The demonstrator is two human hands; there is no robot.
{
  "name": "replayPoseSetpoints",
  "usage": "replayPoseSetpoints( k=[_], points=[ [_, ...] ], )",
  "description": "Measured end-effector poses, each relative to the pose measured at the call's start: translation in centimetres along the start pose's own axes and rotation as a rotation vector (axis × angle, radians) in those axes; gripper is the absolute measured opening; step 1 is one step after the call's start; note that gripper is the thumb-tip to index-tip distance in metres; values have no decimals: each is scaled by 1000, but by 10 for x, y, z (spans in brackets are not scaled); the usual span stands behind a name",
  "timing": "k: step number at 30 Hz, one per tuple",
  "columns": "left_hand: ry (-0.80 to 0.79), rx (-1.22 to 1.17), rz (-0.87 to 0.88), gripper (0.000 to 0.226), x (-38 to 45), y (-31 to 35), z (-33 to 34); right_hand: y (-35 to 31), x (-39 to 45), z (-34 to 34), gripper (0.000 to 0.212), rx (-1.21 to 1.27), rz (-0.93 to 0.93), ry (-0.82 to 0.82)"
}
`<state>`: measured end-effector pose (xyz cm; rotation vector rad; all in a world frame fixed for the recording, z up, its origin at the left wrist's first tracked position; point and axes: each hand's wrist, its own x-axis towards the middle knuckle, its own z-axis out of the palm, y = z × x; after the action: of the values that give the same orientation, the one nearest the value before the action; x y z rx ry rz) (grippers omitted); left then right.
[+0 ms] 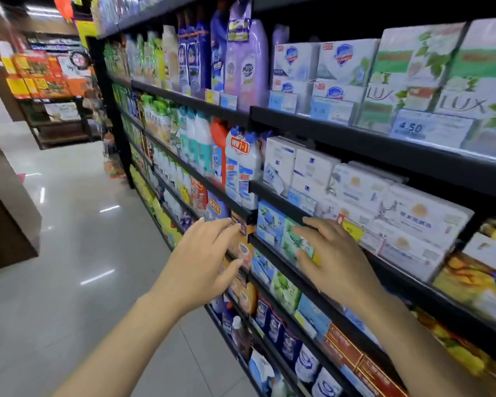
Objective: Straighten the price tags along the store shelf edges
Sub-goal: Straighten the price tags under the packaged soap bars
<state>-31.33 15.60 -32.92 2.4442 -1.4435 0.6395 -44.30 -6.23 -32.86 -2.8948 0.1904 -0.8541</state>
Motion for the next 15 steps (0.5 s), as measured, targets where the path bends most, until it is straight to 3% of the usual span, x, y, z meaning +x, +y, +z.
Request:
replayPoseSetpoints(
  k=[10,15],
  points=[
    [-19,-17,91,60,99,-83,82,14,69,57,47,-134,109,12],
    [-15,-70,226,61,146,-123,124,15,104,82,43,-188,188,26]
  ],
)
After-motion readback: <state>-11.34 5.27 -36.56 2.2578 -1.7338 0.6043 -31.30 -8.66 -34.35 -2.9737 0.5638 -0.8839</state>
